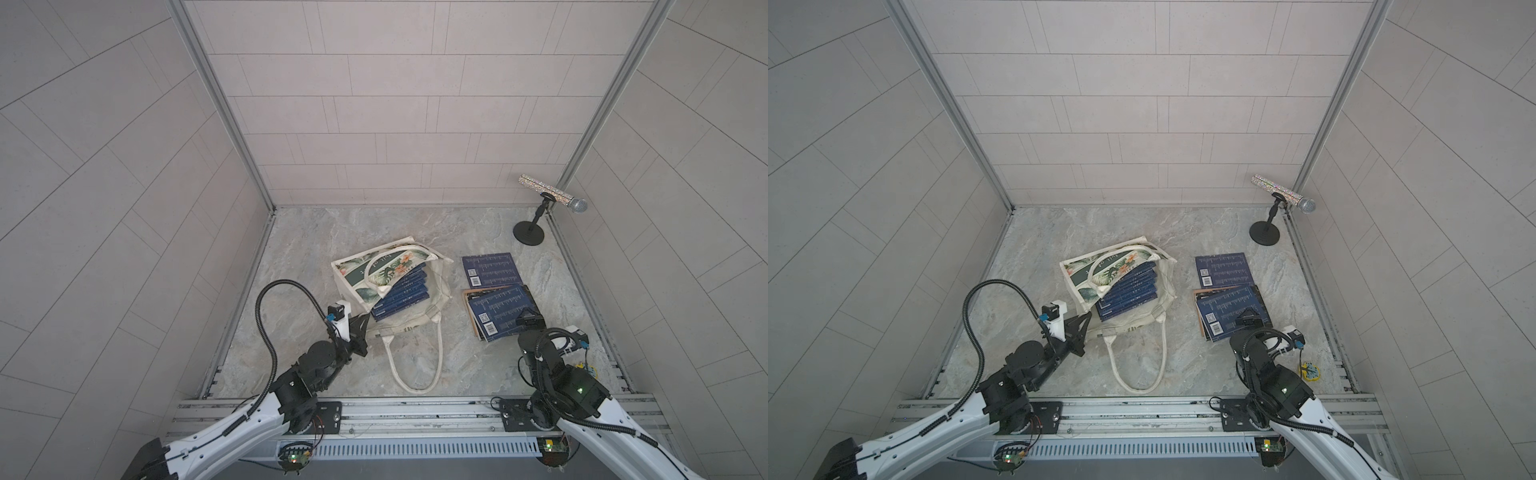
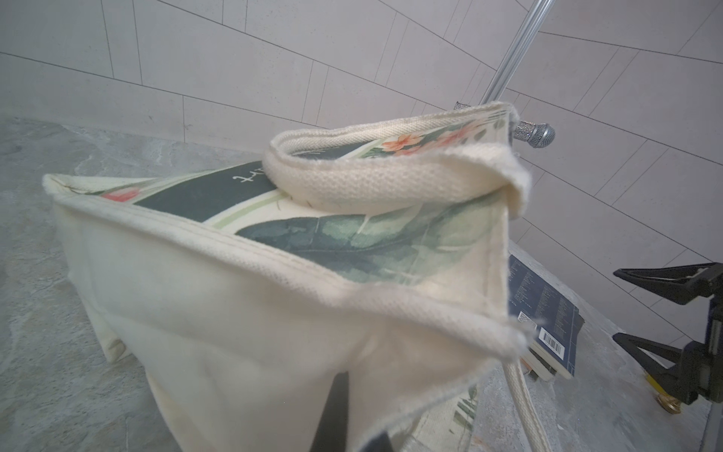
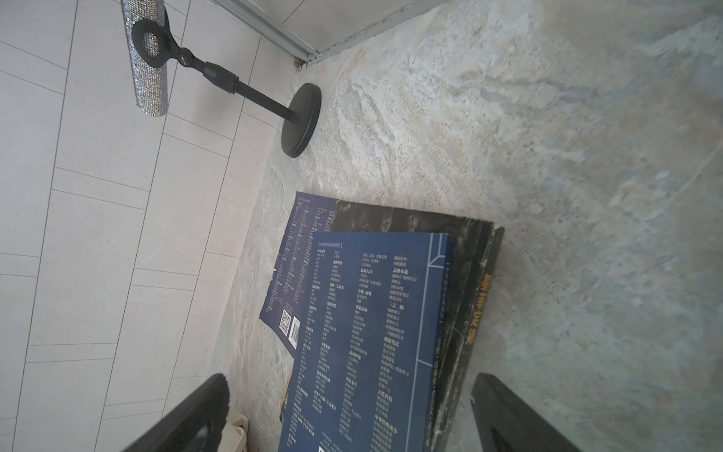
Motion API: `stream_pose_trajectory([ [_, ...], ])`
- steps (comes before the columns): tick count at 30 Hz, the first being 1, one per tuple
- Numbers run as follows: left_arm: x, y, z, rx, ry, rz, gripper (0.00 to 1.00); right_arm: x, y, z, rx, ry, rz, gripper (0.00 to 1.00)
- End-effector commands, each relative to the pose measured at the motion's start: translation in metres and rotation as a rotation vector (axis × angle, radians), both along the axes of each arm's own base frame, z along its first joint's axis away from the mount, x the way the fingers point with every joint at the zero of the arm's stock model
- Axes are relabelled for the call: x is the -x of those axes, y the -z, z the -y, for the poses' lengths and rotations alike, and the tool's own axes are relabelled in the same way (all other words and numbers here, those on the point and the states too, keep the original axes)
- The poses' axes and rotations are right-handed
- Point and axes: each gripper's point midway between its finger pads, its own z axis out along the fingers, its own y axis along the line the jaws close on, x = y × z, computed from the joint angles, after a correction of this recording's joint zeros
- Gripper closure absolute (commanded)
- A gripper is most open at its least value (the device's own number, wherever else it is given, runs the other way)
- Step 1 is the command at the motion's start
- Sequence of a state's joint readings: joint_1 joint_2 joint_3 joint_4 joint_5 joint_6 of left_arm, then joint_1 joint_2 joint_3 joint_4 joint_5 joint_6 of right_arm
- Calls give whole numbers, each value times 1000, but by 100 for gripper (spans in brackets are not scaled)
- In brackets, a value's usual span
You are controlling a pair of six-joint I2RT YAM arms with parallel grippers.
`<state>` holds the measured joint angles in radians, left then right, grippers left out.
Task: Take out the books from the canvas bag
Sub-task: Place the book on the book, then pick up the book from the canvas bag.
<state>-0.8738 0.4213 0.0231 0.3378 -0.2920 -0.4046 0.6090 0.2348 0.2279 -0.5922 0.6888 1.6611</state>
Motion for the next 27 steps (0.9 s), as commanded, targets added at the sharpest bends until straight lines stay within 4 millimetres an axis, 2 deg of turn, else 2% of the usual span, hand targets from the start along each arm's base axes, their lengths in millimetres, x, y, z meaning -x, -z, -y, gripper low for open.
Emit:
stream_pose_trajectory([
  [1, -2, 2, -10, 58, -70, -72, 100, -6, -31, -9, 101, -99, -6, 0],
  [4, -2, 5, -23, 54, -140, -127, 100, -20, -56, -39, 141, -250, -27, 0],
  [7, 2, 10, -29, -21, -137, -149, 100, -31, -64, -89, 169, -423, -29, 0],
  [10, 5, 12, -29, -16, -114, -127, 100, -23, -82, -132, 246, -509, 48, 0],
  [11, 6, 12, -28, -10, -108, -110, 100, -19, -93, -146, 246, -529, 104, 0],
  [14, 5, 7, -26, 34, -92, -44, 100, -11, -104, -187, 196, -616, 197, 3],
  [18, 7, 0, -24, 56, -70, -3, 100, -7, -102, -246, 185, -771, 177, 8],
  [20, 8, 1, -21, 58, -58, -10, 100, -6, -95, -267, 166, -809, 159, 10],
  [23, 9, 2, -18, 48, -38, -20, 100, -6, -75, -294, 148, -846, 116, 19],
  [24, 9, 2, -19, 43, -39, -22, 100, -7, -75, -304, 146, -856, 116, 21],
  [27, 10, 2, -18, 34, -35, -22, 100, -11, -60, -326, 154, -867, 98, 22],
])
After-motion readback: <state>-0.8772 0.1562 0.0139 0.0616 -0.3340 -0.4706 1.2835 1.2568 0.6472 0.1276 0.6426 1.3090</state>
